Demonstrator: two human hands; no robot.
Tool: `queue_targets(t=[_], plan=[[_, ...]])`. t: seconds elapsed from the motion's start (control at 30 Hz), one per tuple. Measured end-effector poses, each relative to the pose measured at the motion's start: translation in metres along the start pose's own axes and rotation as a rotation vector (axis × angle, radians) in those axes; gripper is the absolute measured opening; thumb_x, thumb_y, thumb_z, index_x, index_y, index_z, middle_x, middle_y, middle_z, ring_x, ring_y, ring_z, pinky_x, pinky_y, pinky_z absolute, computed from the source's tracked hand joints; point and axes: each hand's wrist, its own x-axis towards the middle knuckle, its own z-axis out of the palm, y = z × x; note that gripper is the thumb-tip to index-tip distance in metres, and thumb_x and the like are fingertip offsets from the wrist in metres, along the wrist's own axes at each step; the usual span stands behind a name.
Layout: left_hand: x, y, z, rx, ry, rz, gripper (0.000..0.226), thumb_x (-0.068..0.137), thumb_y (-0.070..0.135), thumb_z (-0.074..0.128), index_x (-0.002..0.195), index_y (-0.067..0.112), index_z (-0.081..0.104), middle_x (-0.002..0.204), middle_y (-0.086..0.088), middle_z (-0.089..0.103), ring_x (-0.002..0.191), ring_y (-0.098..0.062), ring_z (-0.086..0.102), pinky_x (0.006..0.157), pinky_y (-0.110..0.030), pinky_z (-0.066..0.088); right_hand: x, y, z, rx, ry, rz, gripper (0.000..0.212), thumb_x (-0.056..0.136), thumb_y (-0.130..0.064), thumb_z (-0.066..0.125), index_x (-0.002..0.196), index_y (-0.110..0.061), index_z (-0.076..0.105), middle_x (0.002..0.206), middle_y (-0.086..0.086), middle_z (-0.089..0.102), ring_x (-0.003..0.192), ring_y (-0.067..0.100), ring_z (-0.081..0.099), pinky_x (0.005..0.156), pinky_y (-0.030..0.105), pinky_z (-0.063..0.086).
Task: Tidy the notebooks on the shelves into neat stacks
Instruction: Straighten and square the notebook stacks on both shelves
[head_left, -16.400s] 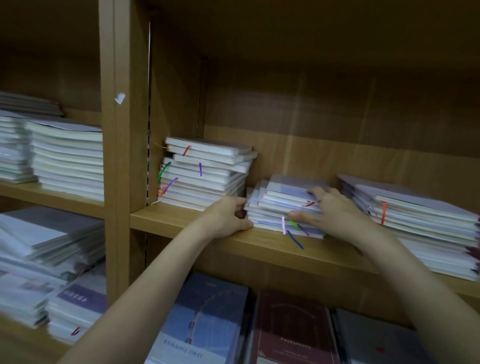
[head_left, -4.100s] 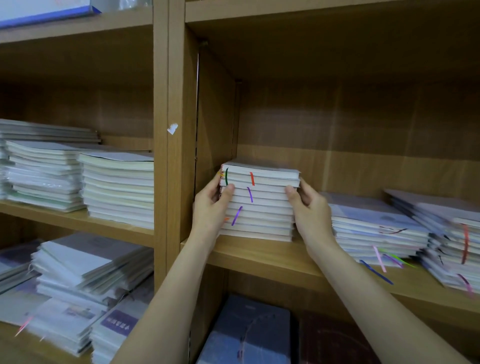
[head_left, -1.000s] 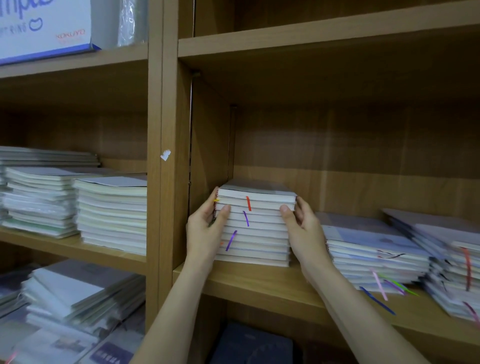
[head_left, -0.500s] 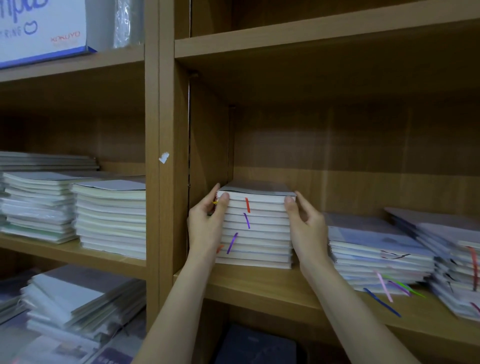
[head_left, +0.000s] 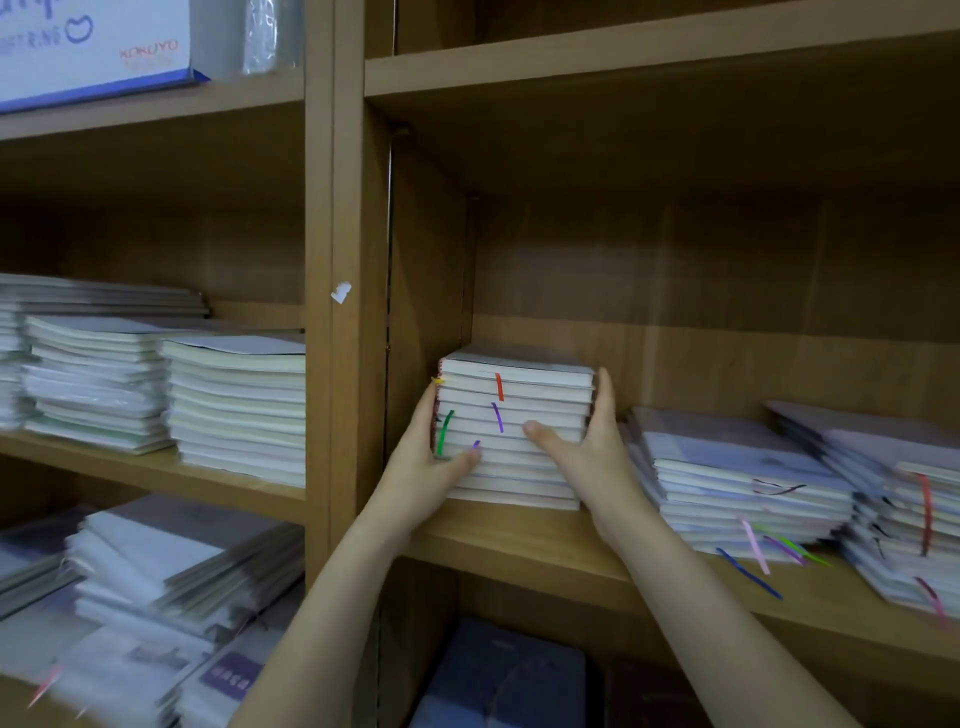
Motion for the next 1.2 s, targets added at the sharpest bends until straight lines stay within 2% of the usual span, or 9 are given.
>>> queue_targets(t=[0.1, 0.2, 0.33, 0.43, 0.67, 1.0, 1.07, 1.13, 1.2], plan=[[-0.007, 0.001, -0.013, 0.025, -0.065, -0.112, 0.082, 0.086, 0.002, 0.062, 0.146, 0.035, 0.017, 0.130, 0.012, 0.050, 0.121, -0.008, 0.047, 0.105, -0.033, 0.038, -0.003, 0.010, -0.003, 0.015, -0.063, 0.079, 0.101, 0.078, -0.005, 0.072, 0.150, -0.027, 0.005, 0.129, -0.009, 0.045, 0.116, 0.008, 0.045, 0.106, 0.032, 0.036], [-0.010, 0.001, -0.021, 0.073, -0.118, -0.172, 0.082, 0.087, 0.001, 0.060, 0.146, 0.036, 0.015, 0.122, 0.007, 0.059, 0.111, -0.008, 0.055, 0.095, -0.027, 0.043, -0.005, 0.018, -0.005, -0.011, -0.109, 0.120, 0.090, 0.077, 0.005, 0.069, 0.146, -0.023, 0.019, 0.120, -0.008, 0.054, 0.115, 0.012, 0.050, 0.103, 0.029, 0.039], [-0.006, -0.004, -0.023, 0.172, -0.089, -0.200, 0.080, 0.086, -0.007, 0.056, 0.146, 0.030, 0.019, 0.125, -0.004, 0.060, 0.115, -0.018, 0.056, 0.096, -0.037, 0.045, -0.003, 0.025, -0.005, -0.139, -0.090, 0.148, 0.078, 0.081, 0.000, 0.065, 0.143, -0.025, 0.025, 0.120, -0.004, 0.055, 0.117, 0.019, 0.051, 0.103, 0.036, 0.040], [-0.005, -0.004, -0.020, 0.329, -0.096, -0.170, 0.077, 0.087, -0.005, 0.056, 0.148, 0.023, 0.018, 0.135, -0.008, 0.052, 0.124, -0.020, 0.051, 0.105, -0.034, 0.041, -0.002, 0.027, -0.006, -0.190, -0.108, 0.140, 0.085, 0.080, 0.000, 0.067, 0.145, -0.026, 0.020, 0.125, -0.003, 0.053, 0.117, 0.018, 0.050, 0.104, 0.037, 0.040], [-0.010, -0.003, -0.016, 0.463, -0.053, -0.116, 0.075, 0.089, -0.003, 0.054, 0.148, 0.023, 0.015, 0.140, -0.008, 0.048, 0.128, -0.020, 0.046, 0.103, -0.028, 0.038, -0.004, 0.027, -0.014, -0.293, -0.200, 0.096, 0.091, 0.080, 0.005, 0.065, 0.147, -0.025, 0.012, 0.126, -0.004, 0.049, 0.118, 0.015, 0.048, 0.099, 0.026, 0.038], [-0.022, -0.011, -0.007, 0.638, 0.127, -0.004, 0.063, 0.093, 0.009, 0.052, 0.147, 0.020, 0.023, 0.128, -0.006, 0.057, 0.115, -0.020, 0.056, 0.096, -0.031, 0.044, -0.004, 0.026, -0.014, -0.328, -0.150, 0.057, 0.087, 0.080, 0.004, 0.065, 0.147, -0.024, 0.016, 0.132, -0.002, 0.050, 0.118, 0.017, 0.049, 0.096, 0.024, 0.037], [-0.039, -0.013, -0.003, 0.798, 0.280, 0.130, 0.048, 0.090, 0.009, 0.057, 0.137, 0.013, 0.045, 0.110, -0.006, 0.068, 0.099, -0.023, 0.064, 0.089, -0.032, 0.048, -0.004, 0.027, -0.014, -0.354, -0.141, 0.058, 0.087, 0.080, 0.002, 0.067, 0.146, -0.026, 0.018, 0.129, -0.002, 0.053, 0.117, 0.018, 0.051, 0.097, 0.027, 0.040], [-0.053, -0.014, -0.001, 0.972, 0.381, 0.318, 0.030, 0.072, 0.001, 0.075, 0.100, 0.013, 0.072, 0.073, -0.005, 0.072, 0.071, -0.026, 0.068, 0.070, -0.034, 0.054, -0.003, 0.027, -0.014, -0.356, -0.142, 0.057, 0.088, 0.078, 0.001, 0.069, 0.146, -0.026, 0.020, 0.126, -0.003, 0.054, 0.116, 0.018, 0.053, 0.099, 0.030, 0.042], [-0.060, -0.012, -0.005, 1.009, 0.334, 0.347, 0.018, 0.074, 0.005, 0.075, 0.089, 0.014, 0.074, 0.070, -0.008, 0.071, 0.073, -0.029, 0.068, 0.063, -0.034, 0.053, -0.002, 0.026, -0.014, -0.342, -0.142, 0.051, 0.090, 0.076, 0.002, 0.072, 0.146, -0.024, 0.022, 0.124, -0.004, 0.055, 0.115, 0.017, 0.053, 0.102, 0.037, 0.043]])
